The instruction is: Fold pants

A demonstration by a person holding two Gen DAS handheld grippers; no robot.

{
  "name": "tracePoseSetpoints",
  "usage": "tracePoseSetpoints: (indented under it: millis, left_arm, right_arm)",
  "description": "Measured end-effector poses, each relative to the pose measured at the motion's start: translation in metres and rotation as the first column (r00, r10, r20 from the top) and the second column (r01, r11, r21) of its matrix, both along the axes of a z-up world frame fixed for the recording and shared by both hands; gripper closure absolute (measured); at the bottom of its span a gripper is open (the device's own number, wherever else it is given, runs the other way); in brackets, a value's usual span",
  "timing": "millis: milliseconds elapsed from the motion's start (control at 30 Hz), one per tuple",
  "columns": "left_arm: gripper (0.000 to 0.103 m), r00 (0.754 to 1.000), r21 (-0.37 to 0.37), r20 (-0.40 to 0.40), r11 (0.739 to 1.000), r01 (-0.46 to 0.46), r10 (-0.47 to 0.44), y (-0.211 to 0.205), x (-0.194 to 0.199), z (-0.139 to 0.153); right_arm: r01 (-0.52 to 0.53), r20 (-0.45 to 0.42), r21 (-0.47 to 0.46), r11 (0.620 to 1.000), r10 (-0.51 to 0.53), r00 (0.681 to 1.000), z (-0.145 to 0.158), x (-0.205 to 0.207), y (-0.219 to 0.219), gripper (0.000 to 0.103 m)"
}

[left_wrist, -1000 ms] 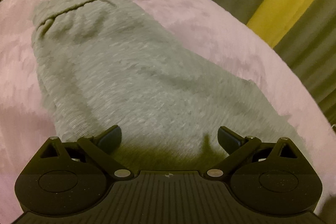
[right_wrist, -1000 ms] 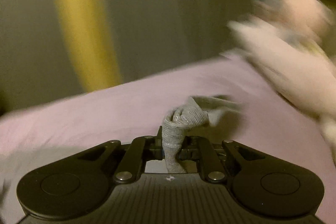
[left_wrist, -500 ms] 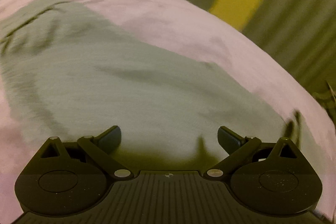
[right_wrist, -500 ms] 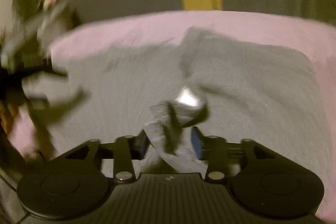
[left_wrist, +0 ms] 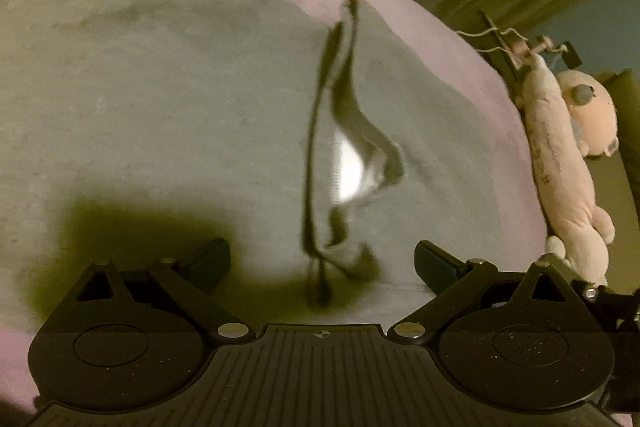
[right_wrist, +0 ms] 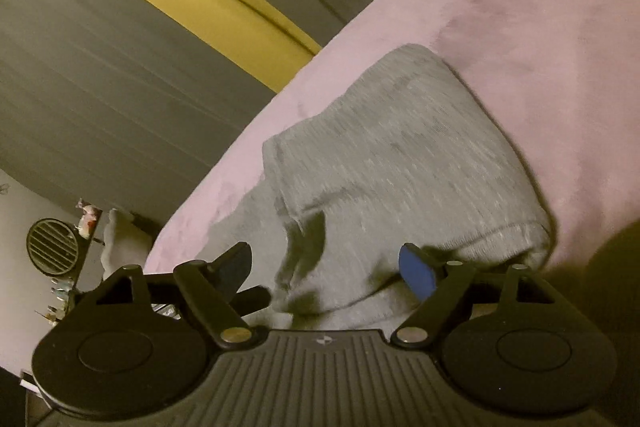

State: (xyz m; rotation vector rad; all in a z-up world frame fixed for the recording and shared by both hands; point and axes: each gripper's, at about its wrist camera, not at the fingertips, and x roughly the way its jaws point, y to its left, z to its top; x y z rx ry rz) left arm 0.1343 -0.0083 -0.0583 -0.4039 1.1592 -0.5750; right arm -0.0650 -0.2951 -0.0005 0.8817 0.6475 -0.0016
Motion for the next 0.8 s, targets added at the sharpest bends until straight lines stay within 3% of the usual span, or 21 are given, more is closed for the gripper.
tracePoseSetpoints:
  millis: [100, 233, 300, 467, 533, 600, 700, 800]
  left_arm:
    - [0.002, 0.998, -0.114, -0.069, 0.993, -0.005, -0.003, -0.006, -0.004, -0.007]
    - [0.003, 0.997, -0.115, -0.072, 0.993, 0.013, -0.022, -0.017, -0.007, -0.012]
    - [0.013, 0.996, -0.157, -0.079, 0.987, 0.035, -0.048, -0.022, -0.006, -0.014]
    - [0.018, 0.994, -0.171, -0.081, 0.983, 0.059, -0.074, -0.026, -0.007, -0.019]
    - [0.028, 0.992, -0.245, -0.109, 0.969, 0.043, -0.071, -0.021, -0.005, -0.02]
    - [0.032, 0.989, -0.304, -0.127, 0.952, 0.031, -0.073, -0.016, -0.005, -0.022]
    - [0.032, 0.987, -0.225, -0.129, 0.972, 0.068, -0.099, -0.028, -0.003, -0.03]
    - [0.03, 0.987, -0.258, -0.147, 0.966, 0.021, -0.061, -0.03, 0.002, -0.032]
  right_arm:
    - [0.019, -0.027, 0.024, 1.0, -0.018, 0.999, -0.006, -0.001, -0.005, 0.018]
    - [0.038, -0.033, 0.048, 0.998, -0.036, 0.999, -0.015, 0.004, -0.014, 0.018]
    - [0.05, -0.036, 0.049, 0.998, -0.048, 0.998, -0.016, 0.001, -0.017, 0.017]
    - [0.085, -0.061, 0.092, 0.992, -0.08, 0.995, -0.024, -0.002, -0.024, 0.017]
    - [0.085, -0.064, 0.108, 0.991, -0.079, 0.995, -0.027, -0.002, -0.026, 0.017]
    - [0.085, -0.069, 0.114, 0.99, -0.077, 0.995, -0.03, -0.001, -0.026, 0.016]
    - [0.079, -0.069, 0.127, 0.989, -0.071, 0.995, -0.034, -0.001, -0.027, 0.016]
    - [0.088, -0.067, 0.144, 0.986, -0.079, 0.995, -0.038, 0.002, -0.03, 0.016]
